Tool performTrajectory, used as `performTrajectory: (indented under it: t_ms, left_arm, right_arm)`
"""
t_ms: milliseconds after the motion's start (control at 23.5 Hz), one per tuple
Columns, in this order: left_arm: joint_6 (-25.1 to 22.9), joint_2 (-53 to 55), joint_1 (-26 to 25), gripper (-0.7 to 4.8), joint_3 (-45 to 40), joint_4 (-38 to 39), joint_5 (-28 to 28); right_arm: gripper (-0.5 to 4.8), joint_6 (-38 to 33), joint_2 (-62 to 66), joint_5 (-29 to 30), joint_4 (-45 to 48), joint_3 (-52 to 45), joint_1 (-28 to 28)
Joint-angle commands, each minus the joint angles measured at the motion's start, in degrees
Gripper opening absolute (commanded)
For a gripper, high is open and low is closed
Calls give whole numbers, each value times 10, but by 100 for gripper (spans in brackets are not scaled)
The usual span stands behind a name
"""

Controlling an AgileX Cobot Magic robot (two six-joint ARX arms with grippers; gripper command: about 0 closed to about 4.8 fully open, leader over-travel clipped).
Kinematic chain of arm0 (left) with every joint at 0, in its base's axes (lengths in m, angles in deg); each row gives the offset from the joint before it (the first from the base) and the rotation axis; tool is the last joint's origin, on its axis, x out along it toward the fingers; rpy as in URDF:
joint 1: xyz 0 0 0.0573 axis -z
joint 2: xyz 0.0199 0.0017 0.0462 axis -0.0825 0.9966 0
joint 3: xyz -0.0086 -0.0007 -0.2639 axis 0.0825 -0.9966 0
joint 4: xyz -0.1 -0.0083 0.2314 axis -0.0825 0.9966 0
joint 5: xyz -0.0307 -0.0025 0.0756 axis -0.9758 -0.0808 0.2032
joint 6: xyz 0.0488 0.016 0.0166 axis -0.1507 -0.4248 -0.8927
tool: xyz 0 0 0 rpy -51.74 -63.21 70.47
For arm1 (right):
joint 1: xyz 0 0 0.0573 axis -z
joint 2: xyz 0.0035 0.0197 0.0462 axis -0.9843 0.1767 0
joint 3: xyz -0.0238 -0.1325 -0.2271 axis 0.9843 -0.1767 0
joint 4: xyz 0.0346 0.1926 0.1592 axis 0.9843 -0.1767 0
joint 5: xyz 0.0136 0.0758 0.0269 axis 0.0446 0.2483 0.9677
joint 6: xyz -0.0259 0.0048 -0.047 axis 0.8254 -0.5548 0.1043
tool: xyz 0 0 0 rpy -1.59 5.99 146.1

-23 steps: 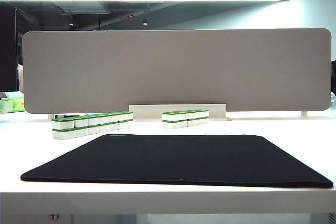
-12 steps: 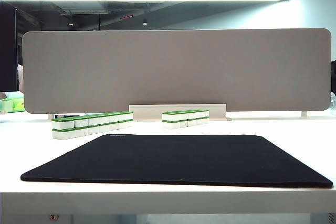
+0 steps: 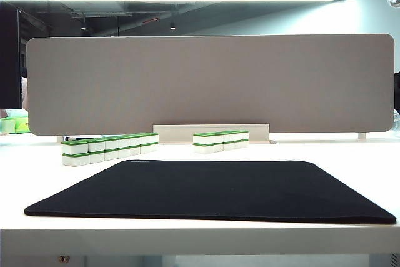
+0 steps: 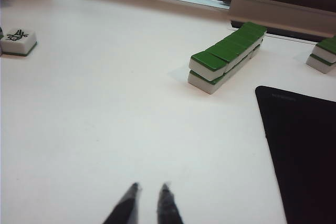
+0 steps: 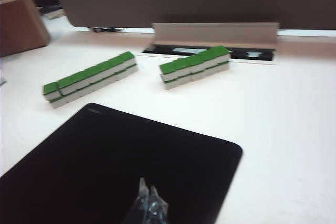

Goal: Take a mahjong tile from the mahjong wall and then place it on the table close to you.

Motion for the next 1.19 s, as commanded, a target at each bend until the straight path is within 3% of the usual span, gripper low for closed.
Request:
performTrajectory:
  t_ms: [43, 341, 768, 1023, 1194]
  left_arm:
    - [19, 0, -2, 49, 1, 7, -5]
    - [36, 0, -2, 48, 16, 32, -64]
    - [38, 11, -2, 49, 108, 61, -70]
    - [38, 78, -2, 49, 160, 62, -87]
    - [32, 178, -2, 49, 224, 61, -92]
  right_arm:
    - [-1, -1, 2, 52, 10, 3, 0]
    - [-1, 0, 2, 85, -21, 1, -50]
    - [0, 0, 2, 83, -18, 1, -57]
    - [0, 0, 2, 83, -16, 1, -57]
    - [0, 0, 2, 83, -16, 1, -57]
